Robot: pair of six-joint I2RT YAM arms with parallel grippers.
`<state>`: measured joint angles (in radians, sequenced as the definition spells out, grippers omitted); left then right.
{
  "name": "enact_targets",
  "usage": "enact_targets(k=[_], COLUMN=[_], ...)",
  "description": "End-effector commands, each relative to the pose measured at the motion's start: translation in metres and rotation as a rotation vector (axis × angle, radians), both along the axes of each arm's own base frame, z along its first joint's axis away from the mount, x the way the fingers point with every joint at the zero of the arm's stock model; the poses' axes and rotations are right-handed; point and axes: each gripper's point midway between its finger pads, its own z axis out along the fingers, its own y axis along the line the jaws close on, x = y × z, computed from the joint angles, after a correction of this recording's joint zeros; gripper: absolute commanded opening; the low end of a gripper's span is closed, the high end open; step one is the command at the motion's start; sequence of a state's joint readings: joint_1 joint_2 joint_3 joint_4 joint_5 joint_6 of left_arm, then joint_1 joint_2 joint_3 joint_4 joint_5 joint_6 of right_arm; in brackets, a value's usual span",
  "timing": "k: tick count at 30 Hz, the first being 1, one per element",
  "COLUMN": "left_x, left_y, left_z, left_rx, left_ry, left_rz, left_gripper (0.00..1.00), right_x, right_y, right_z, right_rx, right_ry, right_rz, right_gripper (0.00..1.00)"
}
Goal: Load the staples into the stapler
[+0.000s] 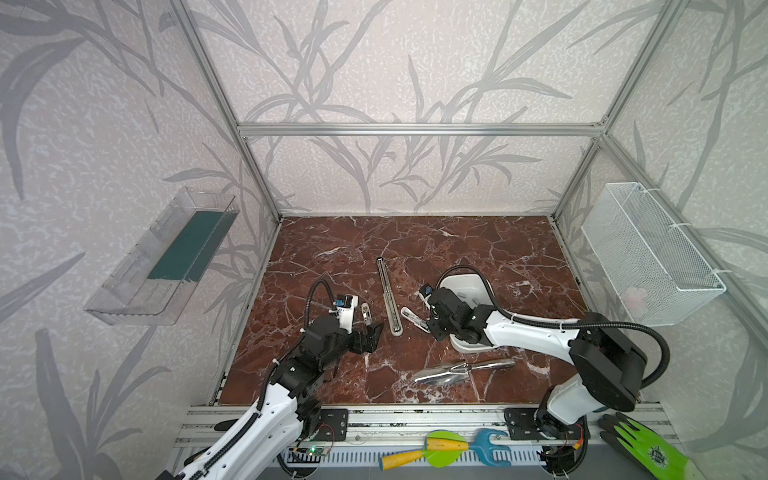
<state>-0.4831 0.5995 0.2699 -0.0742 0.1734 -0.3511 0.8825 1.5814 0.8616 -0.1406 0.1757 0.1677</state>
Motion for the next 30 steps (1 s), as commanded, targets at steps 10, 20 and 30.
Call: enact_targets(k=[10,20,30], left_x=[0.001,0.001,0.001], left_y=[0.003,0.003,0.003], left_z=[-0.001,-0.002,-0.001], left_rx=[0.000,0.000,-0.002], left_ry=[-0.010,-0.008,-0.012], left_rz=[0.019,0.018,0.020], left_gripper=[0.99,0.99,0.99], right_x=[-0.004,0.007,0.010], right_y=[0.039,0.037,0.033], right_z=[0.010,-0.002,-0.009], right_rx=[0.103,0.045,0.013], right_ry=[0.006,-0.013,-0.017], right_rz=[0.116,0.092,0.081], right_gripper=[0.05,0.04,0.03])
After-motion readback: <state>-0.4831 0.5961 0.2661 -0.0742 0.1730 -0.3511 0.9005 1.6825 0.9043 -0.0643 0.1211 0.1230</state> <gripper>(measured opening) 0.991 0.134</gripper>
